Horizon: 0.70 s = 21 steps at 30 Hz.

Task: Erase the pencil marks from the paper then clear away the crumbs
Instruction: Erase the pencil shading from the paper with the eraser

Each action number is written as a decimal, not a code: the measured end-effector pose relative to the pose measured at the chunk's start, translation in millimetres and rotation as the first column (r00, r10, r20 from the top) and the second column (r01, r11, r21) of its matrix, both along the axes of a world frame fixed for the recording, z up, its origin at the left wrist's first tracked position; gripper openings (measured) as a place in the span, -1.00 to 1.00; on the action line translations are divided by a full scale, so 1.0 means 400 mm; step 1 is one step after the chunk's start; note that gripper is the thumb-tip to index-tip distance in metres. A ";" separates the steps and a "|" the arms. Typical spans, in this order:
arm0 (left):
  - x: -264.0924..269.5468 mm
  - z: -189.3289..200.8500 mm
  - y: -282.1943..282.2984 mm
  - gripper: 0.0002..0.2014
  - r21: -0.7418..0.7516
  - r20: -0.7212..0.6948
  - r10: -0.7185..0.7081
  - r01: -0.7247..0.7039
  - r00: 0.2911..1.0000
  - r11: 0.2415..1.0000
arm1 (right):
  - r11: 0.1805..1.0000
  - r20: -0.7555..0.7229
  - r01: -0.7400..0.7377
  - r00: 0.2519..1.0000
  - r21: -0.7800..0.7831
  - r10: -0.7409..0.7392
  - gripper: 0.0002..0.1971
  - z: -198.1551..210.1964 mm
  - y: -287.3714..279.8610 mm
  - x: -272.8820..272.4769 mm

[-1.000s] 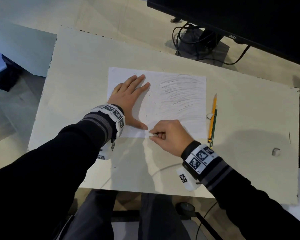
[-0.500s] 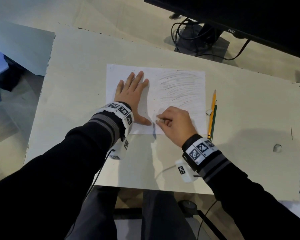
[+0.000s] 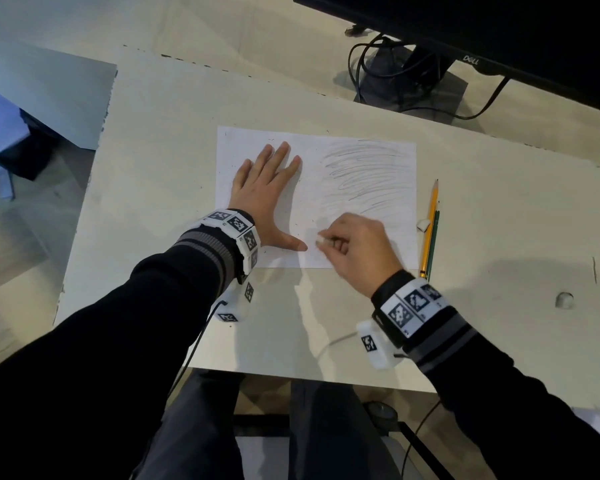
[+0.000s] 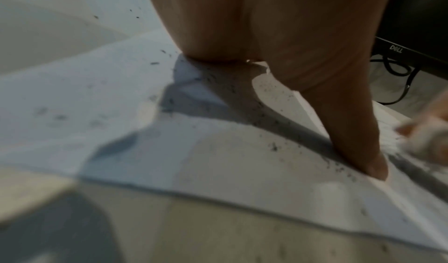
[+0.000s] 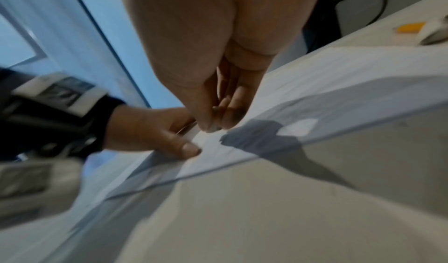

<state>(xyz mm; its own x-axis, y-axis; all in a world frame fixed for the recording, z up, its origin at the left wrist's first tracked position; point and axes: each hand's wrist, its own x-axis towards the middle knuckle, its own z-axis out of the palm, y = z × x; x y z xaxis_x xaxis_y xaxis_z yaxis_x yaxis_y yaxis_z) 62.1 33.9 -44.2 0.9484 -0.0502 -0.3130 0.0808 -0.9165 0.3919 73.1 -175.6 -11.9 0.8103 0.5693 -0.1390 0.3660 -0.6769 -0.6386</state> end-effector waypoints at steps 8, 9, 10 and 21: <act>-0.011 -0.006 0.007 0.12 -0.116 0.073 0.000 0.009 0.997 0.993 | 0.998 -0.049 -0.051 0.997 0.025 0.052 -0.91 -0.022 -0.001 -0.039; -0.010 -0.005 0.007 0.12 -0.116 0.067 -0.001 0.009 0.998 0.993 | 1.000 -0.020 0.004 1.000 0.023 -0.003 -0.91 -0.024 -0.001 -0.024; -0.009 -0.005 0.007 0.13 -0.114 0.064 0.001 0.007 0.998 0.993 | 0.999 0.001 0.036 0.999 0.023 -0.036 -0.92 -0.025 0.000 -0.018; -0.001 0.001 0.004 0.38 -0.030 0.008 -0.014 0.014 1.000 0.999 | 0.993 0.009 -0.099 0.995 -0.059 0.100 -0.89 -0.012 0.004 -0.042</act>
